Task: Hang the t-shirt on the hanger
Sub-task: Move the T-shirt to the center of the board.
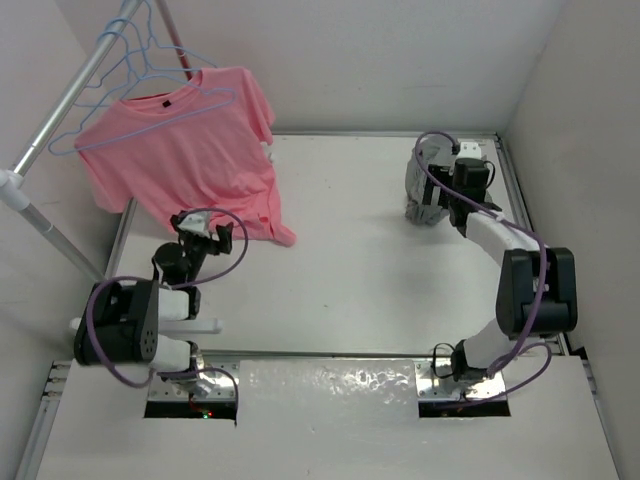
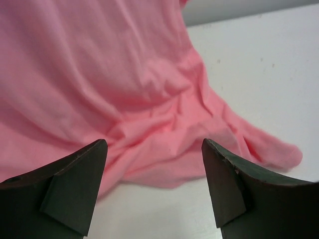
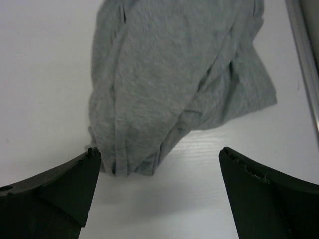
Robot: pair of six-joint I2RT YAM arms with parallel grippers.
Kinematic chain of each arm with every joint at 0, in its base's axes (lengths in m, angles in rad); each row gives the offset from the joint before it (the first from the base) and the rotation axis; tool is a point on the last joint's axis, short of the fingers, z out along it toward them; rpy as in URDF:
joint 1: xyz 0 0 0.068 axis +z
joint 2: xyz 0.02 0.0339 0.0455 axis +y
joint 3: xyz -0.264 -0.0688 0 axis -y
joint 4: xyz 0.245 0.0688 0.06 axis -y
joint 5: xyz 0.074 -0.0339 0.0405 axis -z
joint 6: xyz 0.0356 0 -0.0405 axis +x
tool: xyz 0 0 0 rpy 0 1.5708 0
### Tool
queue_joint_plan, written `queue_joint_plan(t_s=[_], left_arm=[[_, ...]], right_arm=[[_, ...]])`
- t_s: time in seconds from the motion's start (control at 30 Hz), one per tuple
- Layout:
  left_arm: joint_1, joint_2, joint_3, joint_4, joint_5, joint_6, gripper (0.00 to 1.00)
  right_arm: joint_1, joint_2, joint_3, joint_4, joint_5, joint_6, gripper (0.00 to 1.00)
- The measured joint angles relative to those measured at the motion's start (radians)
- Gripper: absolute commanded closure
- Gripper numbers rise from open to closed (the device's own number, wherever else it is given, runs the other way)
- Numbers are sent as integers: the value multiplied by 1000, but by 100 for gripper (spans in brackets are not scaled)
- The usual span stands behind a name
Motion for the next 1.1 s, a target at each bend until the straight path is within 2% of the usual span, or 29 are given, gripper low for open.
queue_joint_plan(t_s=[0.07,0.17,0.2,0.3,0.33,0.4,0.43,0.47,0.57,0.67,0.77,0.87,0.93,1.0,1.1], left_arm=[[11,-72,47,-84,31,7,30],[-5,-95,189,-281,56,79,31],[-12,-97,230,-352,66,110,31],[-39,-106,354,-635,94,211,31],[-45,-109,388,-721,102,242,31],[-52,-114,466,-918,124,302,31],[-54,-115,500,-1003,131,325,31],[-55,-115,538,-1089,138,346,31],[-56,-116,629,-1275,172,385,31],[-55,-116,699,-1395,237,395,31],[-56,-121,738,-1440,285,382,31],[-56,-129,764,-1464,310,368,31],[-56,-137,774,-1469,318,360,30],[-56,-144,781,-1472,328,351,30],[-56,-151,789,-1475,356,341,31]], right_arm=[[0,43,2,-30,11,18,2],[-2,142,59,-83,-5,44,10],[-1,186,99,-110,-12,48,20],[2,282,186,-157,-39,55,35],[4,300,198,-165,-55,55,49],[14,315,208,-187,-94,33,69],[23,323,221,-207,-111,6,94],[38,332,242,-233,-116,-29,100],[135,351,340,-328,-99,-139,100],[315,294,373,-380,-104,-276,100],[533,115,313,-400,-156,-373,100],[677,-158,224,-382,-281,-385,100],[678,-357,167,-335,-303,-372,100],[631,-468,132,-331,-278,-359,100],[565,-542,82,-351,-201,-326,100]])
